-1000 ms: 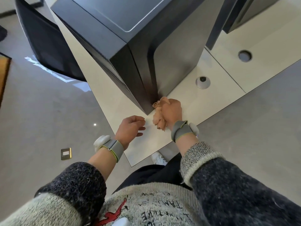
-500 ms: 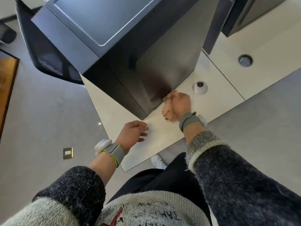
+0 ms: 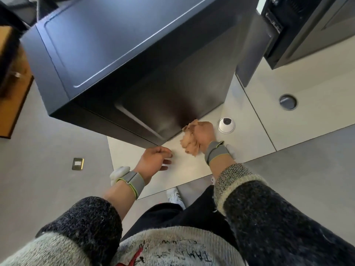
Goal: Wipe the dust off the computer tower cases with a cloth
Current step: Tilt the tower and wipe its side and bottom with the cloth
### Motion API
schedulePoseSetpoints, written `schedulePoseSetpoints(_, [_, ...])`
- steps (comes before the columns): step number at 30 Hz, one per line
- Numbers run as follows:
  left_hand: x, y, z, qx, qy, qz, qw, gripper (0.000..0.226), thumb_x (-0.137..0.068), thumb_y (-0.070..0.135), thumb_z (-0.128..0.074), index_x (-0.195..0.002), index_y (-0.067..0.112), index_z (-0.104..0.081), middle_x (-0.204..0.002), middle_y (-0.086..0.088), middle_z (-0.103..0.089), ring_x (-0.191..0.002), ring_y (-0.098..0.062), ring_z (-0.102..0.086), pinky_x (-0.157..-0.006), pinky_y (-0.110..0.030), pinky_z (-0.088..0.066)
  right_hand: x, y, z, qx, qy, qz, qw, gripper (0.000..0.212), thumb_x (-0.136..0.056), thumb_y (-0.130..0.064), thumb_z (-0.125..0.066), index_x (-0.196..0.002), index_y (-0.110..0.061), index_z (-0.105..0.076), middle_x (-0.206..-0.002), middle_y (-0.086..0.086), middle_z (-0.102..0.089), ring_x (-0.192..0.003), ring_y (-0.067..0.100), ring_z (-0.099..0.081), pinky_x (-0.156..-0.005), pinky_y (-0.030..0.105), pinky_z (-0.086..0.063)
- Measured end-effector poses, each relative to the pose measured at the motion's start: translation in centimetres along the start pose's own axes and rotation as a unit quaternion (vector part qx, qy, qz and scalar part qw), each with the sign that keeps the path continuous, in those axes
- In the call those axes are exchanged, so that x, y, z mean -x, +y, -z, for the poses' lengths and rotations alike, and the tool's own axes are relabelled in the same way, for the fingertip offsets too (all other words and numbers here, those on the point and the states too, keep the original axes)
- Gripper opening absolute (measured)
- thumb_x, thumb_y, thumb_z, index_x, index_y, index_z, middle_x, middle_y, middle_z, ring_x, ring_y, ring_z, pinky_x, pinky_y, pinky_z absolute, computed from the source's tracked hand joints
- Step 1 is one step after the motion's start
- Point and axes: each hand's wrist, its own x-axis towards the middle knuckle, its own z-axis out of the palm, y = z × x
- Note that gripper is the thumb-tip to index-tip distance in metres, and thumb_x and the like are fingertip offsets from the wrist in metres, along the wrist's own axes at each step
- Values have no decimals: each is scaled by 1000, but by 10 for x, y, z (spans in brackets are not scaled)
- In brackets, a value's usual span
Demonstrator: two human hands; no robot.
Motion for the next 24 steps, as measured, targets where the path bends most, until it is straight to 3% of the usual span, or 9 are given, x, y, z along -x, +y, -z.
schedulePoseSetpoints(5, [-1, 21, -31, 49, 20, 7, 999, 12, -99, 4, -62, -106, 4, -71, -103, -13, -72, -85, -25, -67, -75, -34, -54, 47, -89, 93, -71, 122, -19, 990, 45, -107, -27, -48, -75, -5, -71, -73, 14, -71, -58, 25, -65, -49, 25, -42])
schedulePoseSetpoints(8, [-2, 29, -47, 72, 32, 15, 997, 11, -98, 4, -62, -106, 5, -71, -104, -14, -73, -85, -26, -67, -74, -34, -54, 79, -114, 109, -39, 141, 6, 989, 44, -112, -19, -41, -83, 1, -68, -67, 8, -64, -48, 11, -65, -38, 27, -38])
schedulePoseSetpoints(10, [-2, 32, -55, 80, 42, 19, 996, 15, -98, 4, -63, -110, 1, -70, -106, -16, -73, -86, -27, -67, -77, -36, -54, 93, -114, 100, -57, 104, 5, 993, 37, -112, -10, -39, -109, 15, -66, -77, 25, -65, -38, 24, -53, -34, 30, -39])
schedulePoseSetpoints(11, [-1, 33, -58, 84, 46, 22, 995, 16, -98, 4, -63, -111, 0, -70, -108, -17, -74, -86, -27, -67, -78, -36, -55, 99, -112, 92, -59, 88, 0, 994, 33, -110, -6, -40, -119, 19, -60, -91, 35, -65, -46, 34, -50, -32, 26, -38])
schedulePoseSetpoints(14, [2, 38, -66, 96, 46, 25, 994, 11, -97, 4, -63, -106, 6, -70, -107, -16, -75, -86, -26, -68, -79, -37, -55, 98, -104, 82, 11, 35, 11, 999, 19, -106, -7, -48, -101, 3, -63, -88, 21, -60, -67, 28, -55, -49, 17, -40])
schedulePoseSetpoints(17, [1, 44, -71, 102, 50, 24, 993, 9, -98, 5, -63, -104, 7, -70, -104, -13, -74, -85, -27, -68, -80, -38, -54, 90, -110, 101, -19, 16, -18, 1000, 26, -106, -9, -43, -86, -6, -59, -72, 21, -57, -48, 25, -56, -35, 21, -39])
schedulePoseSetpoints(20, [0, 50, -78, 106, 46, 20, 993, 11, -99, 6, -62, -106, 5, -70, -104, -13, -75, -85, -27, -68, -80, -39, -54, 64, -119, 128, -24, 72, -9, 997, 45, -108, -27, -41, -82, -4, -69, -74, 20, -70, -68, 37, -67, -59, 38, -52])
schedulePoseSetpoints(21, [0, 51, -81, 106, 43, 18, 993, 12, -99, 6, -62, -107, 5, -70, -104, -13, -74, -85, -26, -68, -80, -39, -54, 60, -125, 135, 7, 93, -4, 996, 43, -109, -27, -43, -84, -4, -69, -80, 16, -71, -78, 37, -66, -67, 35, -49])
schedulePoseSetpoints(24, [-1, 57, -87, 106, 37, 12, 994, 12, -99, 6, -62, -107, 5, -70, -101, -11, -74, -84, -25, -68, -78, -37, -54, 66, -139, 145, 33, 135, 39, 990, 41, -110, -27, -43, -88, -1, -67, -79, 11, -65, -75, 31, -59, -57, 27, -41])
